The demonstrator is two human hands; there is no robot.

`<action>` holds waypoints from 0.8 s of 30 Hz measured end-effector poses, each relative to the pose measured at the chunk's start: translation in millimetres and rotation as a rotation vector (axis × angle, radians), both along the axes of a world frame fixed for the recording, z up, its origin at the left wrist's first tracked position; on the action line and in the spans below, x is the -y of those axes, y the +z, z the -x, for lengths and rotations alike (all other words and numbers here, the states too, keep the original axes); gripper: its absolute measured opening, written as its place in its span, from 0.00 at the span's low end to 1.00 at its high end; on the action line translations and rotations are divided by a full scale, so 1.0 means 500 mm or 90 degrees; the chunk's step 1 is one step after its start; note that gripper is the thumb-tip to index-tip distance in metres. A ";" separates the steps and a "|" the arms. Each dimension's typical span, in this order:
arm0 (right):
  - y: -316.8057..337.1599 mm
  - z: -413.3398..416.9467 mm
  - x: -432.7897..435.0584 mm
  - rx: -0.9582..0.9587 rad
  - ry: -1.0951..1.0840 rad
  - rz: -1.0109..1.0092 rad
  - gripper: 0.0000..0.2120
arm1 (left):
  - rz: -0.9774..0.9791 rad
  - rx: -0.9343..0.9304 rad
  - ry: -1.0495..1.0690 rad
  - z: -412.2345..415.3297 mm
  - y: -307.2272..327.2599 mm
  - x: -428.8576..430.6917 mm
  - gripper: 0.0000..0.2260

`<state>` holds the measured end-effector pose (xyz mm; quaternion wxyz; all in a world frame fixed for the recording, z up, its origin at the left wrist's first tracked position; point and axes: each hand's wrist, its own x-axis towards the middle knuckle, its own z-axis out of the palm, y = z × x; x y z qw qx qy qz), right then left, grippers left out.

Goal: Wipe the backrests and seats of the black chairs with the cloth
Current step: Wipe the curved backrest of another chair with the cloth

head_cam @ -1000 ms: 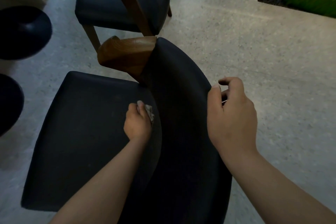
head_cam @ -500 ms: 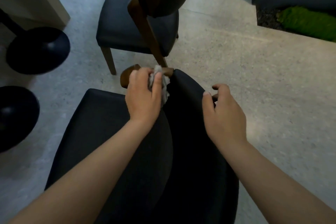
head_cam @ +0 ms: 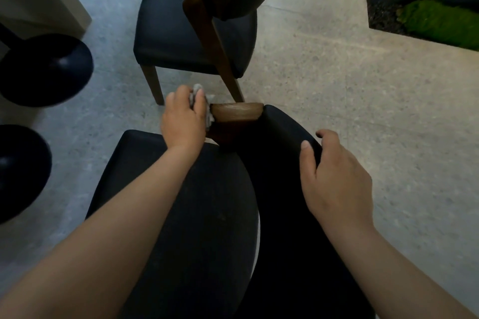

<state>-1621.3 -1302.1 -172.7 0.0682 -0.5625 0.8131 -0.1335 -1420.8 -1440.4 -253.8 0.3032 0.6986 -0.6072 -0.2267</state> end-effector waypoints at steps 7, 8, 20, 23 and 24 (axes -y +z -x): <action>-0.001 -0.004 0.003 -0.031 -0.008 -0.009 0.20 | -0.082 -0.058 -0.006 -0.066 -0.045 0.035 0.16; -0.001 -0.005 0.003 -0.033 -0.007 -0.010 0.20 | -0.095 -0.065 0.020 -0.071 -0.049 0.027 0.16; -0.004 -0.004 0.001 -0.038 0.005 0.000 0.20 | -0.034 -0.323 -0.088 0.046 0.024 -0.173 0.14; -0.006 -0.004 -0.001 -0.038 0.011 0.003 0.21 | -0.019 -0.348 -0.021 0.085 0.027 -0.160 0.14; -0.005 -0.003 -0.002 -0.039 0.012 0.006 0.20 | -0.018 -0.355 0.009 0.092 0.023 -0.155 0.13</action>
